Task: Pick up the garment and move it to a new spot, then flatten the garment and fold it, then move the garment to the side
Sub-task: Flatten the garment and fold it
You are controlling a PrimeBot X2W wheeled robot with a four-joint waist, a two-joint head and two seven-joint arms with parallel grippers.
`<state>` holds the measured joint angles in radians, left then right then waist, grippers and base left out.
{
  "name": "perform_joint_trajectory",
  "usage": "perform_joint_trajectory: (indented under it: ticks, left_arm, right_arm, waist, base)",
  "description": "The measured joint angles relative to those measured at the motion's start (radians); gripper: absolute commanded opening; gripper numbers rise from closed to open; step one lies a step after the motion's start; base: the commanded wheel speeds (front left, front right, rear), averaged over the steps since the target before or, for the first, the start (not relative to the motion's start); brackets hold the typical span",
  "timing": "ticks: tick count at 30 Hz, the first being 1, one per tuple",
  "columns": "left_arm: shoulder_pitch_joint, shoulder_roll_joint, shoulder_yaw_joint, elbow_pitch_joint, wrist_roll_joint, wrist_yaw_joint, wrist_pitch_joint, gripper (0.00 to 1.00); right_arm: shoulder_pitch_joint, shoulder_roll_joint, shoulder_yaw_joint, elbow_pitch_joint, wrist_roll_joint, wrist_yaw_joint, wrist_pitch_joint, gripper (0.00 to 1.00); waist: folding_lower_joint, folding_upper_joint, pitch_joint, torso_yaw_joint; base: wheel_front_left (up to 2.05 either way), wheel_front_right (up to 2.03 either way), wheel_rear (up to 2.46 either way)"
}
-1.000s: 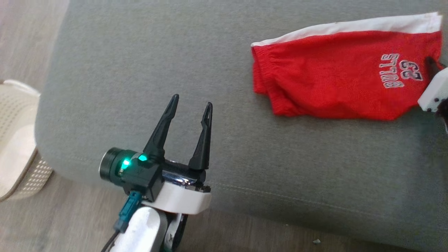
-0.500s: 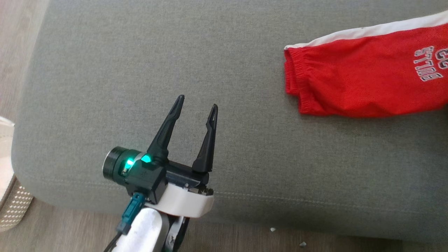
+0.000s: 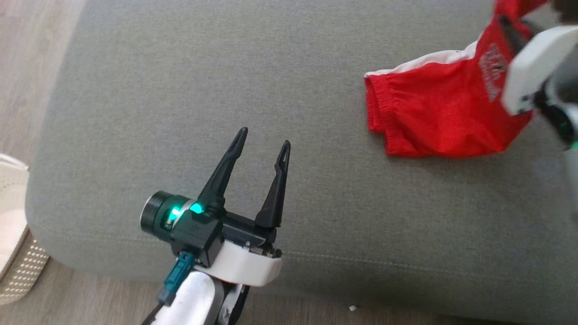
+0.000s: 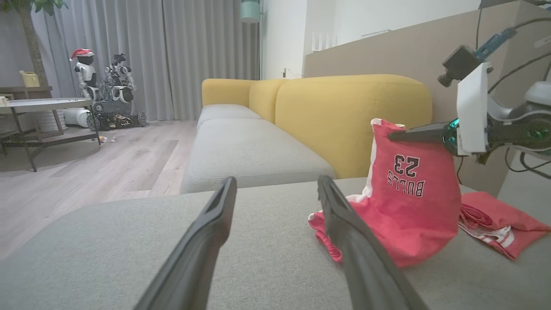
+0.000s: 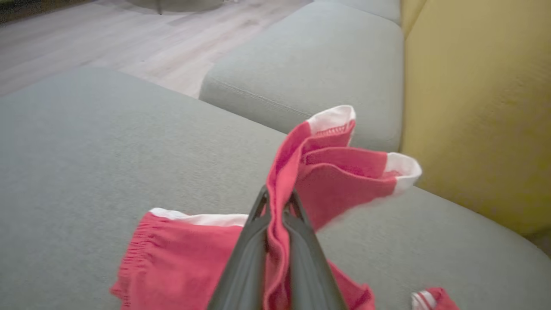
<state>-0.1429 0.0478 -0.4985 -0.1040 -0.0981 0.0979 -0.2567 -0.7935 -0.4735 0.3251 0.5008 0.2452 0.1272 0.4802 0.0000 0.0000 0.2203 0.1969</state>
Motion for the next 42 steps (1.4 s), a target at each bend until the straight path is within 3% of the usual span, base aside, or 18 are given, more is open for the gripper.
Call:
perform_joint_trajectory:
  ticks: [11, 12, 13, 21, 27, 32, 36, 42]
  left_arm:
    - [0.000, 0.000, -0.006, -0.004, -0.001, 0.018, 0.000, 1.00]
    - [0.001, 0.000, -0.006, -0.004, -0.001, 0.018, 0.000, 1.00]
    - [0.001, 0.000, -0.006, -0.003, -0.002, 0.019, 0.000, 1.00]
    - [0.024, 0.000, 0.003, 0.012, -0.002, 0.027, 0.000, 1.00]
    - [0.057, 0.000, 0.053, 0.013, 0.000, 0.032, 0.000, 1.00]
    - [0.094, 0.001, 0.099, 0.021, -0.001, 0.034, 0.000, 1.00]
    - [0.151, 0.001, 0.150, 0.044, 0.002, 0.036, 0.000, 1.00]
    - [0.236, 0.008, 0.193, 0.054, 0.028, 0.034, 0.000, 1.00]
  right_arm:
    - [0.097, 0.119, 0.097, -0.025, 0.010, 0.000, 0.035, 0.00]
    - [0.097, 0.129, 0.093, -0.018, 0.010, 0.000, 0.031, 0.42]
    - [0.097, 0.141, 0.086, -0.008, 0.010, 0.000, 0.021, 1.00]
    - [0.145, 0.190, -0.016, -0.019, 0.027, 0.000, -0.095, 1.00]
    - [0.261, 0.177, -0.214, -0.137, -0.015, 0.000, -0.326, 1.00]
    - [0.426, 0.198, -0.240, -0.174, -0.079, 0.000, -0.540, 1.00]
    - [0.561, 0.261, -0.241, -0.178, -0.098, 0.000, -0.693, 1.00]
    - [0.721, 0.331, -0.226, -0.215, -0.134, 0.000, -0.730, 1.00]
  waist:
    - [0.0000, 0.0000, -0.002, 0.066]
    - [0.0000, 0.0000, -0.001, 0.072]
    - [0.0000, 0.0000, 0.000, 0.077]
    - [0.0000, 0.0000, -0.012, 0.084]
    - [0.0000, 0.0000, -0.041, 0.032]
    - [0.0000, 0.0000, -0.080, -0.004]
    - [0.0000, 0.0000, -0.121, -0.032]
    - [0.0000, 0.0000, -0.198, -0.061]
  base:
    - [0.00, 0.00, 0.00]
    - [0.00, 0.00, 0.00]
    - [0.00, 0.00, 0.00]
    - [0.00, 0.00, 0.00]
    - [0.00, 0.00, 0.00]
    - [0.00, 0.00, 0.00]
    - [0.00, 0.00, 0.00]
    - [0.00, 0.00, 0.00]
